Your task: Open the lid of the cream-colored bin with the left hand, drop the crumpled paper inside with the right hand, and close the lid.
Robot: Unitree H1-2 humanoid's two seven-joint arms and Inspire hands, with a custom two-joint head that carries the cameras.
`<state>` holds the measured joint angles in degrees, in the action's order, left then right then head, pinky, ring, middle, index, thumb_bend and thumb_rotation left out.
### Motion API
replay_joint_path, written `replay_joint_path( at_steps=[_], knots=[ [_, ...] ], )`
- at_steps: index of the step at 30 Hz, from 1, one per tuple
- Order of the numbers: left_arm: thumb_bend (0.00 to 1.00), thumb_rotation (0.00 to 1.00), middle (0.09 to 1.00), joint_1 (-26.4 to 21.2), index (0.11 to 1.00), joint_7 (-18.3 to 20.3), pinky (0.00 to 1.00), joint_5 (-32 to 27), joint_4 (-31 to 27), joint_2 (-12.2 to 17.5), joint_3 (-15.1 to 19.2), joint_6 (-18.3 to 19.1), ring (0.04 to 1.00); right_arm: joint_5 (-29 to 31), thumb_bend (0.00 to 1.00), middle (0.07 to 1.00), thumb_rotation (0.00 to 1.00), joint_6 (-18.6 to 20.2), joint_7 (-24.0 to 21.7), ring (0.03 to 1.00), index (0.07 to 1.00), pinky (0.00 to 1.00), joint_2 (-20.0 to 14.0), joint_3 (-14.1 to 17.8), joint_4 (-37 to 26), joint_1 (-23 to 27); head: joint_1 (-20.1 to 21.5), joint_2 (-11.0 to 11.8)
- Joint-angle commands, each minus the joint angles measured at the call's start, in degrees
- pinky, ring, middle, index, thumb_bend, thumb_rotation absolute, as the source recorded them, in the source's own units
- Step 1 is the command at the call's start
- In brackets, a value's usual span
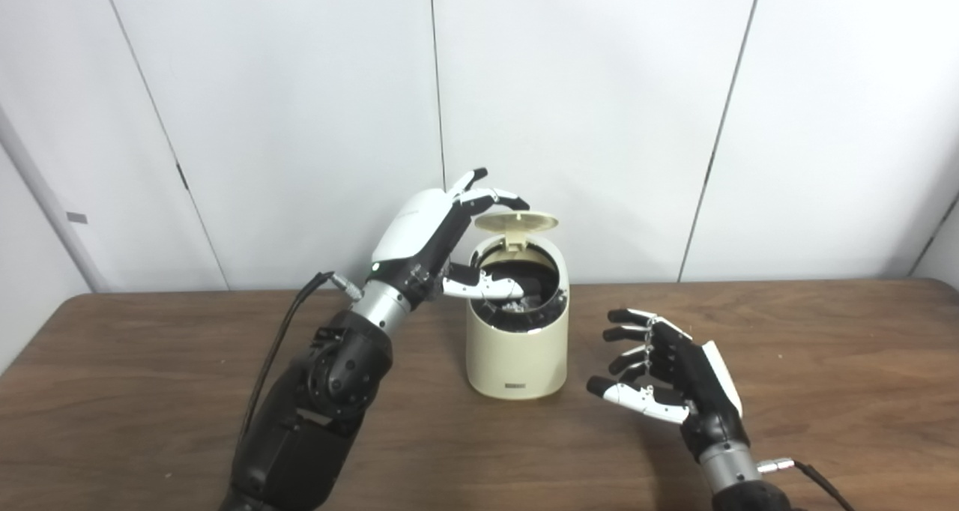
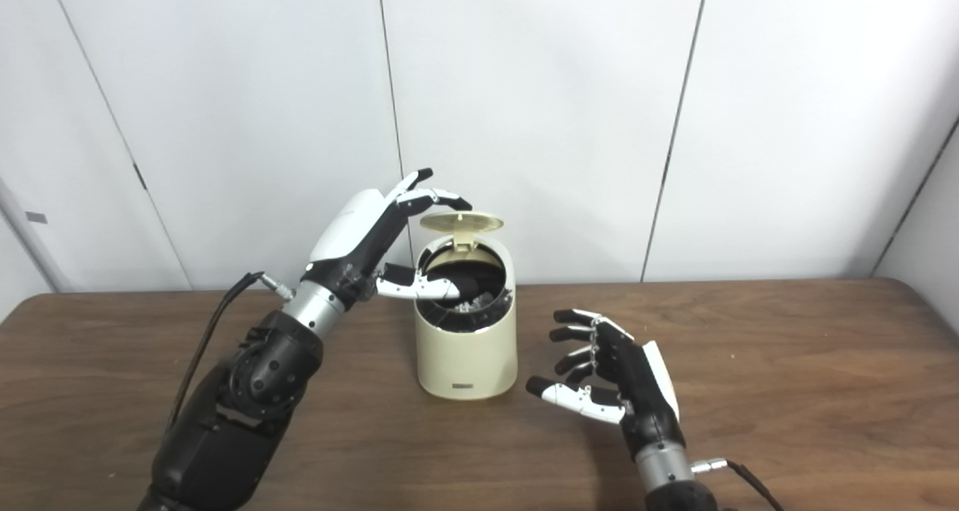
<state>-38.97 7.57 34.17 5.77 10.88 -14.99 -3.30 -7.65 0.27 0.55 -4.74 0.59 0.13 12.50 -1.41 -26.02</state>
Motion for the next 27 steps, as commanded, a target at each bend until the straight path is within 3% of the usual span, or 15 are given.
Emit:
replay_joint_path(
  at_steps=[1, 27],
  knots=[
    [0.90, 0.42, 0.789, -1.6, 0.763, -1.9, 0.95, 2.5, -2.2, 1.2, -0.1, -0.9, 0.969, 0.0, 0.76, 0.651, 0.22, -1.6, 0.5, 0.473, 0.694, 0.37, 0.1, -0.1, -1.7, 2.2, 0.0, 0.0],
    [0.90, 0.43, 0.760, 3.5, 0.749, -1.0, 1.00, 6.0, -6.1, 2.3, -0.7, -1.9, 0.954, 1.1, 0.77, 0.656, 0.23, -0.9, -0.1, 0.494, 0.693, 0.39, 0.4, -0.5, -2.4, 2.2, 0.1, -0.9]
  ],
)
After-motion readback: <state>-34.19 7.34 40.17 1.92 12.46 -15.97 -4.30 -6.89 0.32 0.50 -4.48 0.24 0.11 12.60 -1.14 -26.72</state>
